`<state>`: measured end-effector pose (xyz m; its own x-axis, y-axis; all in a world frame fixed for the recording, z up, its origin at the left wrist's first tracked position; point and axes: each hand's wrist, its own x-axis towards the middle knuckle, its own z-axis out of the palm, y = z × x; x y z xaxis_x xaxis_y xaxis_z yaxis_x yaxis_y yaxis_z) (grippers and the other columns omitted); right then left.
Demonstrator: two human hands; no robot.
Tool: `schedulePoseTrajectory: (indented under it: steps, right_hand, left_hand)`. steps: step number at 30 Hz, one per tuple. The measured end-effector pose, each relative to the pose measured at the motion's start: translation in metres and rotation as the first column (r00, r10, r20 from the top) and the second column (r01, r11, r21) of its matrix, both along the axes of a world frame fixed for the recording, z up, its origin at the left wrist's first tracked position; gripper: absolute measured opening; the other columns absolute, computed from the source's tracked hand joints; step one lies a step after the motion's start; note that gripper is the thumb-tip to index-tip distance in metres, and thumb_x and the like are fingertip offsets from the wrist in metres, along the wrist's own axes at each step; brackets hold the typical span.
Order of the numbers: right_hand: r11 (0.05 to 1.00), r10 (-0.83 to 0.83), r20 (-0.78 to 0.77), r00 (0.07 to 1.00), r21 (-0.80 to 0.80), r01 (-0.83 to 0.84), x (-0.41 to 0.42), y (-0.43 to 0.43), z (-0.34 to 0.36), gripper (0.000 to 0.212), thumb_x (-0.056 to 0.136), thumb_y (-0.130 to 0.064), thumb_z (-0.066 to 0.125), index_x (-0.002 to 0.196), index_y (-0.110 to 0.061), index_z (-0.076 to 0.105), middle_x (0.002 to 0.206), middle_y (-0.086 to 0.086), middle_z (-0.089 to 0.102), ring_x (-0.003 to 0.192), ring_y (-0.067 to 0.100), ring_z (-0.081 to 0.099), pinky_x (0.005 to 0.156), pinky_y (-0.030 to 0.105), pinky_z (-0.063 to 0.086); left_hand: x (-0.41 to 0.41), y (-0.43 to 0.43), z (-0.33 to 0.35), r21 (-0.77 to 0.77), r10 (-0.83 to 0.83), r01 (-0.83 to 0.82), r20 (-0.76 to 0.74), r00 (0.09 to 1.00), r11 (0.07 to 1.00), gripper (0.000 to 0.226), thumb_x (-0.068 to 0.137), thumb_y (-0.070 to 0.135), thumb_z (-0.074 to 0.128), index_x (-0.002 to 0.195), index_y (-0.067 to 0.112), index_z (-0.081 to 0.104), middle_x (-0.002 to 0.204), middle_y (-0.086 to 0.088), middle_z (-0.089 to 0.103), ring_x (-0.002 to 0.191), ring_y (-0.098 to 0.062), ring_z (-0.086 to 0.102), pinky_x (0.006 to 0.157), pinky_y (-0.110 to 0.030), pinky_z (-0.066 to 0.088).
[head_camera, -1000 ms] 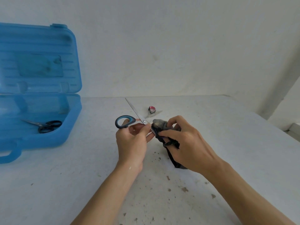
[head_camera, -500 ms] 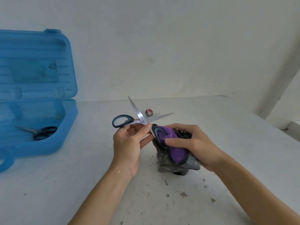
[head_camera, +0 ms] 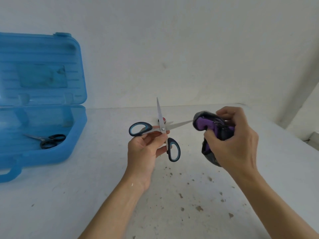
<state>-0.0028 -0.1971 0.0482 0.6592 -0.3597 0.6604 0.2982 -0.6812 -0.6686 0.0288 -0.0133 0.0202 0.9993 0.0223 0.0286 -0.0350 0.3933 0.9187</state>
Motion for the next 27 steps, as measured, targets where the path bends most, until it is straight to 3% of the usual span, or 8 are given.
schedulePoseTrajectory:
  steps: [6, 11, 15, 18, 21, 24, 27]
  right_hand:
    - [0.981, -0.077, -0.043, 0.996, 0.173, 0.084, 0.005, -0.021, 0.006, 0.033, 0.082, -0.013, 0.074, 0.106, -0.028, 0.057, 0.092, -0.019, 0.064, 0.083, -0.004, 0.060, 0.063, 0.004, 0.040]
    - [0.991, 0.003, 0.033, 0.999, 0.135, -0.007, 0.005, -0.022, 0.004, 0.032, 0.084, -0.009, 0.073, 0.105, -0.028, 0.057, 0.094, -0.017, 0.065, 0.086, -0.002, 0.061, 0.070, 0.005, 0.043]
    - [0.985, 0.049, 0.205, 0.978, -0.173, -0.013, 0.006, -0.013, -0.007, 0.031, 0.076, 0.004, 0.079, 0.101, -0.012, 0.070, 0.102, -0.002, 0.064, 0.087, 0.006, 0.059, 0.075, 0.007, 0.043]
    - [0.934, 0.118, 0.199, 0.973, -0.355, -0.040, 0.010, 0.001, -0.020, 0.029, 0.073, 0.004, 0.083, 0.099, -0.007, 0.076, 0.111, 0.008, 0.065, 0.093, 0.012, 0.060, 0.083, 0.005, 0.043]
    - [0.878, 0.230, 0.140, 0.963, -0.456, -0.143, 0.013, 0.013, -0.031, 0.030, 0.077, -0.001, 0.083, 0.105, -0.008, 0.077, 0.116, 0.008, 0.064, 0.100, 0.012, 0.061, 0.089, 0.009, 0.048]
    - [0.797, 0.359, 0.077, 0.930, -0.544, -0.263, 0.013, 0.017, -0.038, 0.029, 0.084, -0.005, 0.077, 0.112, -0.007, 0.077, 0.120, 0.011, 0.062, 0.107, 0.023, 0.063, 0.084, 0.025, 0.055]
    - [0.773, 0.341, 0.067, 0.938, -0.587, -0.240, 0.017, 0.019, -0.041, 0.022, 0.086, -0.008, 0.076, 0.108, -0.007, 0.078, 0.116, 0.010, 0.064, 0.105, 0.025, 0.064, 0.074, 0.034, 0.059]
  left_hand:
    - [0.001, 0.000, -0.001, 0.020, 0.007, -0.007, -0.007, 1.000, 1.000, 0.017, 0.097, 0.004, 0.063, 0.101, 0.013, 0.077, 0.104, -0.002, 0.080, 0.100, -0.017, 0.067, 0.074, -0.030, 0.054]
    - [-0.001, -0.004, -0.003, 0.029, -0.004, 0.005, -0.034, 0.999, 1.000, 0.016, 0.098, 0.008, 0.063, 0.102, 0.014, 0.077, 0.104, 0.000, 0.080, 0.096, -0.014, 0.060, 0.074, -0.027, 0.047]
    - [0.000, -0.007, -0.005, 0.024, 0.009, -0.007, -0.062, 0.998, 1.000, 0.014, 0.098, 0.013, 0.064, 0.098, 0.017, 0.078, 0.105, -0.001, 0.080, 0.099, -0.015, 0.059, 0.084, -0.032, 0.049]
    - [-0.005, -0.013, -0.006, 0.017, 0.004, -0.003, -0.070, 0.998, 1.000, 0.012, 0.098, 0.014, 0.064, 0.099, 0.016, 0.076, 0.105, -0.001, 0.080, 0.096, -0.014, 0.060, 0.095, -0.039, 0.049]
    - [-0.007, -0.015, -0.005, 0.019, 0.037, -0.036, -0.060, 0.998, 0.999, 0.012, 0.100, 0.017, 0.063, 0.097, 0.013, 0.074, 0.103, -0.003, 0.077, 0.095, -0.016, 0.062, 0.094, -0.039, 0.051]
    - [-0.001, -0.008, -0.005, 0.005, 0.083, -0.083, -0.047, 0.995, 0.997, 0.014, 0.102, 0.018, 0.061, 0.102, 0.009, 0.072, 0.093, -0.011, 0.072, 0.094, -0.019, 0.066, 0.087, -0.039, 0.059]
    - [0.001, -0.006, -0.007, 0.010, 0.094, -0.094, -0.033, 0.995, 0.996, 0.013, 0.102, 0.016, 0.060, 0.101, 0.008, 0.069, 0.085, -0.007, 0.069, 0.085, -0.017, 0.064, 0.076, -0.031, 0.056]
